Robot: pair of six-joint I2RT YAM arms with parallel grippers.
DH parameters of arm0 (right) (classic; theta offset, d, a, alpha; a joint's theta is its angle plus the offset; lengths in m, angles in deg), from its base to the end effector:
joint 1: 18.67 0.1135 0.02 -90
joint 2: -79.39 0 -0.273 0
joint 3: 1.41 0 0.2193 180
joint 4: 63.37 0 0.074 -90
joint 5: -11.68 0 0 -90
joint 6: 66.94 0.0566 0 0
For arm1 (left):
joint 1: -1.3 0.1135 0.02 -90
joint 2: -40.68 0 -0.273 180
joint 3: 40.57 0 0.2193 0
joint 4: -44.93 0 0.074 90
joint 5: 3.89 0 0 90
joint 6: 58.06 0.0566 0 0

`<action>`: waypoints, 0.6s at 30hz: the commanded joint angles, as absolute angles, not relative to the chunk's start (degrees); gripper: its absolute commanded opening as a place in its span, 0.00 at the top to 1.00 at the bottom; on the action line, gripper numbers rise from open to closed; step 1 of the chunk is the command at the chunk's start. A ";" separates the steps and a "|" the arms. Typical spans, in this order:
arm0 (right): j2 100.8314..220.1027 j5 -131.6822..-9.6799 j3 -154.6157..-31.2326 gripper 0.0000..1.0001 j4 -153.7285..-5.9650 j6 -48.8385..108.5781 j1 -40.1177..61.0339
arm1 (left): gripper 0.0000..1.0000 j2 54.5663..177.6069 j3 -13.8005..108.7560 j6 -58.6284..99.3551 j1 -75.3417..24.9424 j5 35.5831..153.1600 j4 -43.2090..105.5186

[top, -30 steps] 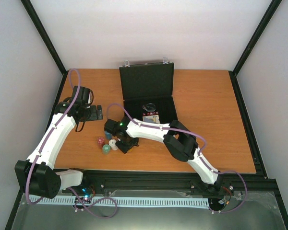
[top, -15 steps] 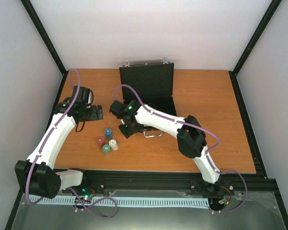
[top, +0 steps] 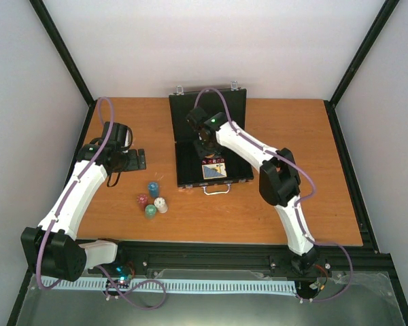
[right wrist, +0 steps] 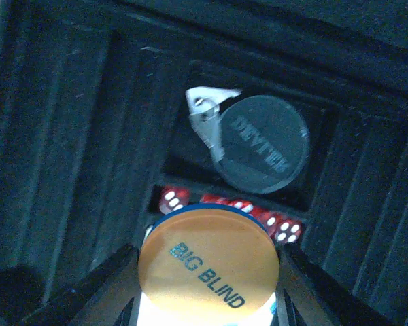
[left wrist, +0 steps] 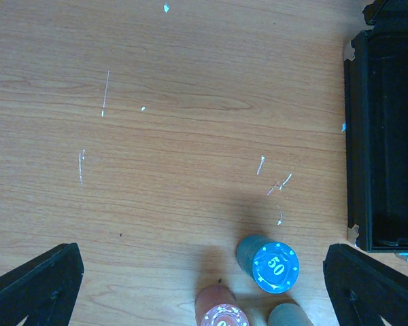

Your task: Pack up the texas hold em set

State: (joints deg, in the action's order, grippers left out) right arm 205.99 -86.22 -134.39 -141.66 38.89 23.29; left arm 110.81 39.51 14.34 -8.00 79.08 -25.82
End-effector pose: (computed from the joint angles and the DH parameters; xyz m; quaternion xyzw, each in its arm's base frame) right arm 0.3332 0.2891 0.2334 -0.2122 0.9622 0.0162 0.1702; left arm 0.2051 -0.0266 0.2945 -0.0853 0.9622 -0.0008 0.2585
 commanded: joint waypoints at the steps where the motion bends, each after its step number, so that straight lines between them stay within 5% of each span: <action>1: 209.55 -89.83 -136.21 0.52 -137.58 37.21 21.30 | 0.00 111.32 39.91 14.67 -7.58 79.34 -24.66; 18: 217.82 -88.31 -142.01 0.52 -134.97 35.62 15.57 | 0.00 113.87 40.43 15.29 -7.58 78.51 -24.25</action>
State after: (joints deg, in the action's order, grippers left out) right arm 216.00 -88.74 -140.22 -135.15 36.31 16.25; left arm 113.32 39.51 14.38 -8.00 79.02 -25.76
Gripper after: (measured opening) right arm 0.493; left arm 0.997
